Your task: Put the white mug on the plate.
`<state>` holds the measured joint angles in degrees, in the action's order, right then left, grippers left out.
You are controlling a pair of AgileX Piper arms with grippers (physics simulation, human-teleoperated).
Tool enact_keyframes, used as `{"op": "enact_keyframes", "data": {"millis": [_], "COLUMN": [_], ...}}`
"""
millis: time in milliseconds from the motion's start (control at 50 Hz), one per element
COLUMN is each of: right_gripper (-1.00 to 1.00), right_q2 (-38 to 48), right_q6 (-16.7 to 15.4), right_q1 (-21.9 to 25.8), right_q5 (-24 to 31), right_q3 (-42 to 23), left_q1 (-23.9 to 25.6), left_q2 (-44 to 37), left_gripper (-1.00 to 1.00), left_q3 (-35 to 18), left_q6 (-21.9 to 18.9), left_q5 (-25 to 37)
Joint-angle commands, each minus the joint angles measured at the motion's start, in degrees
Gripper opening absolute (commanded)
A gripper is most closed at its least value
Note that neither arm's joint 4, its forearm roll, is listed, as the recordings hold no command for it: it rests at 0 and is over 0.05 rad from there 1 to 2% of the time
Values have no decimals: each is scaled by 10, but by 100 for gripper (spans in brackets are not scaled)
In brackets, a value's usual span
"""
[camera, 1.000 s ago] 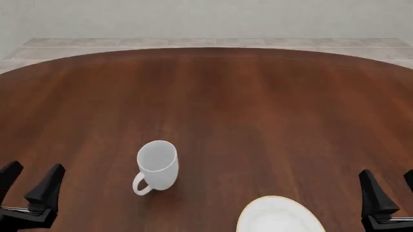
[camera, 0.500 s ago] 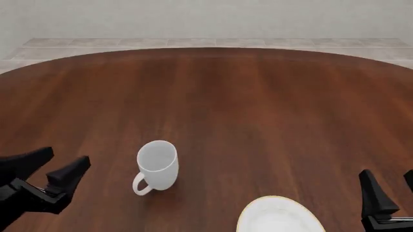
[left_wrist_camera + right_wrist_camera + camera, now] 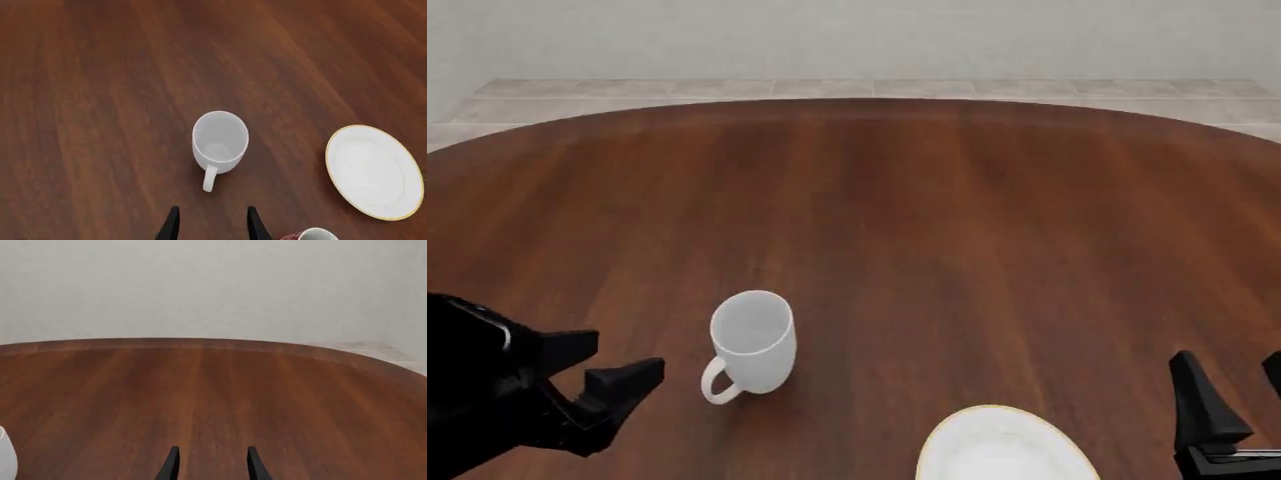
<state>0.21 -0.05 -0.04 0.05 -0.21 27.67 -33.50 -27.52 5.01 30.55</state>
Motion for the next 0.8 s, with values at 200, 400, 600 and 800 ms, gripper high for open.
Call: {"op": "enact_keyframes", "data": {"millis": [200,400,600,800], "right_gripper": [100,100,100,100], "right_q2": [0,0,0,0], "right_q6": [0,0,0,0], "right_q1": [0,0,0,0], "right_q5": [-1,-1,-1,-1], "right_q3": [0,0,0,0], "left_q1": [17,8,8,-1], "left_q2": [-48,-70,-95,-117], "left_gripper": [100,100,100,100], "left_q3": [-15,0,20,39], "left_q6": [12,16,22,23], "left_q5": [25,-5,-40,-73]}}
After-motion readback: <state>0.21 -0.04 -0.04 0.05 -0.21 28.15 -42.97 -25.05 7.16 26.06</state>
